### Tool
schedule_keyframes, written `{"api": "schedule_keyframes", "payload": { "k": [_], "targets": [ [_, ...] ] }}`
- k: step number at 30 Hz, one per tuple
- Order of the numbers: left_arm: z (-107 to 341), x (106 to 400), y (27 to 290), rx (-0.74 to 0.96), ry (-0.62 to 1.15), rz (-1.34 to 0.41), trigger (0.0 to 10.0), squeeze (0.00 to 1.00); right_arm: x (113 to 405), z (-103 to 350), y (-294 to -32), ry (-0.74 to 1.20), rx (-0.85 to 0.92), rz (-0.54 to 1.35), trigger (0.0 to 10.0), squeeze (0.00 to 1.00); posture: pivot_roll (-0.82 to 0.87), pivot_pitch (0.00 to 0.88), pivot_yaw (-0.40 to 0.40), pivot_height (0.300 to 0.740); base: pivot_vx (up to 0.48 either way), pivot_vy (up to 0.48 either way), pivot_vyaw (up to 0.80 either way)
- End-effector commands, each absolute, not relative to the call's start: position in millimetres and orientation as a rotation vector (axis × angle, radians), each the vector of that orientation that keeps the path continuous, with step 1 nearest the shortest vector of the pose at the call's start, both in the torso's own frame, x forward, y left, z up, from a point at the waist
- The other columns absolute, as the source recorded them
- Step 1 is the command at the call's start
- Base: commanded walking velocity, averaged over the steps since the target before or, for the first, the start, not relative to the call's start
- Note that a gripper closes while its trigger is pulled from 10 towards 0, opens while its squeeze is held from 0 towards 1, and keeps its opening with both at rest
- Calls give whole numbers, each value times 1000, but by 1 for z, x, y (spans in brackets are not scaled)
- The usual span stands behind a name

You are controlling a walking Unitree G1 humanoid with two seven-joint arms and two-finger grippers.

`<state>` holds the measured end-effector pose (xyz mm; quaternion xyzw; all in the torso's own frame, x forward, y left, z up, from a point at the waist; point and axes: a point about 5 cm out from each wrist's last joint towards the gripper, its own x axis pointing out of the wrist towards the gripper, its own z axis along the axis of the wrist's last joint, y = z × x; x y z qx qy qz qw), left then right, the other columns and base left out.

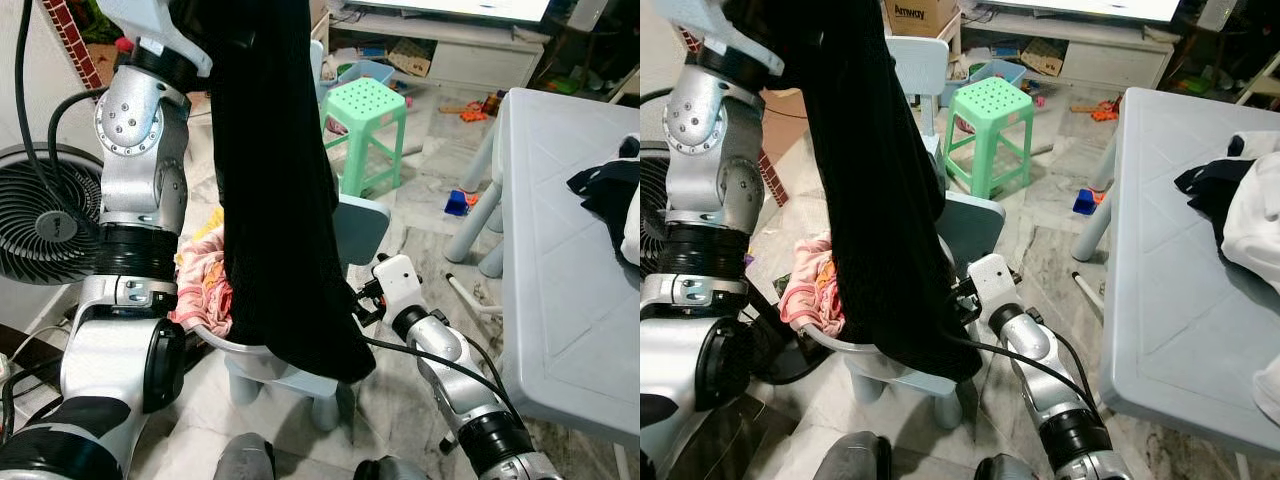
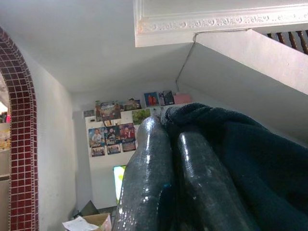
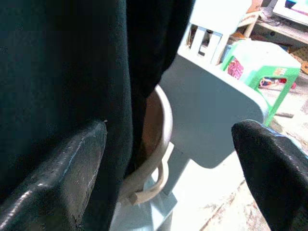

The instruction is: Hang hanger

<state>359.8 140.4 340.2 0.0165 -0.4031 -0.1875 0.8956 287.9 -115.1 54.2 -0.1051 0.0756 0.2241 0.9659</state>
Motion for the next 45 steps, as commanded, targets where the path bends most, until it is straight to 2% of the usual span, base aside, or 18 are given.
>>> {"api": "schedule_keyframes", "payload": {
  "k": [1, 5, 14, 16, 26, 27, 30, 31, 32, 33, 34, 35, 36, 37, 41, 42, 43, 45],
  "targets": [
    [349, 354, 143, 57, -888, -366, 0, 0, 288, 54, -119, 149, -214, 438, 10000, 0, 100, 0, 9, 740, 0, 0, 0],
    [285, 351, 166, 70, -692, -123, 0, 0, 283, 49, -125, 164, -220, 430, 10000, 0, 100, 0, -4, 740, 0, 0, 0],
    [197, 324, 182, -9, -374, 63, 0, 0, 282, 47, -124, 170, -231, 449, 10000, 0, 114, 0, -23, 740, 0, 0, 0],
    [161, 308, 197, -32, -217, 183, 0, 0, 284, 49, -124, 166, -234, 454, 10000, 0, 117, 0, -27, 740, 0, 0, 0],
    [74, 266, 199, -137, 243, 294, 0, 0, 283, 48, -125, 169, -243, 458, 10000, 0, 115, 0, -30, 740, 0, 0, 0],
    [66, 260, 195, -126, 298, 272, 1098, 0, 283, 48, -125, 169, -244, 459, 10000, 0, 116, 0, -31, 740, 0, 0, 0],
    [57, 253, 192, -93, 374, 239, 1216, 0, 284, 48, -126, 169, -247, 460, 10000, 0, 117, 0, -34, 740, 0, 0, 0],
    [49, 248, 189, -68, 439, 193, 2353, 0, 284, 48, -126, 170, -251, 462, 10000, 0, 117, 0, -34, 740, 0, 0, 0],
    [45, 245, 188, -57, 464, 178, 2353, 0, 284, 48, -126, 170, -252, 463, 10000, 0, 117, 0, -34, 740, 0, 0, 0],
    [42, 243, 187, -45, 486, 152, 3569, 0, 284, 48, -126, 170, -253, 463, 10000, 0, 119, 0, -36, 740, 0, 0, 0],
    [38, 240, 186, -4, 517, 120, 5647, 0, 285, 49, -125, 169, -256, 464, 10000, 0, 119, 0, -36, 740, 0, 0, 0],
    [38, 240, 186, -4, 517, 120, 5647, 0, 285, 49, -125, 169, -256, 464, 10000, 0, 119, 0, -36, 740, 0, 0, 0],
    [37, 238, 185, 13, 533, 95, 8392, 0, 285, 49, -125, 167, -257, 464, 10000, 0, 119, 0, -36, 740, 0, 0, 0],
    [36, 237, 183, 27, 541, 75, 9804, 0, 286, 49, -124, 166, -257, 465, 10000, 0, 120, 0, -37, 740, 0, 0, 0],
    [29, 231, 180, 139, 569, -36, 10000, 0, 287, 50, -123, 163, -262, 469, 10000, 0, 120, 0, -38, 740, 0, 0, 0],
    [24, 226, 180, 147, 594, -55, 10000, 94, 286, 49, -122, 162, -263, 471, 10000, 0, 120, 0, -38, 740, 0, 0, 0],
    [21, 223, 180, 154, 609, -63, 10000, 322, 286, 49, -122, 162, -263, 471, 10000, 0, 120, 0, -38, 740, 0, 0, 0],
    [20, 223, 181, 157, 611, -63, 10000, 322, 286, 49, -122, 162, -263, 471, 10000, 0, 120, 0, -38, 740, 0, 0, 0]
  ]
}}
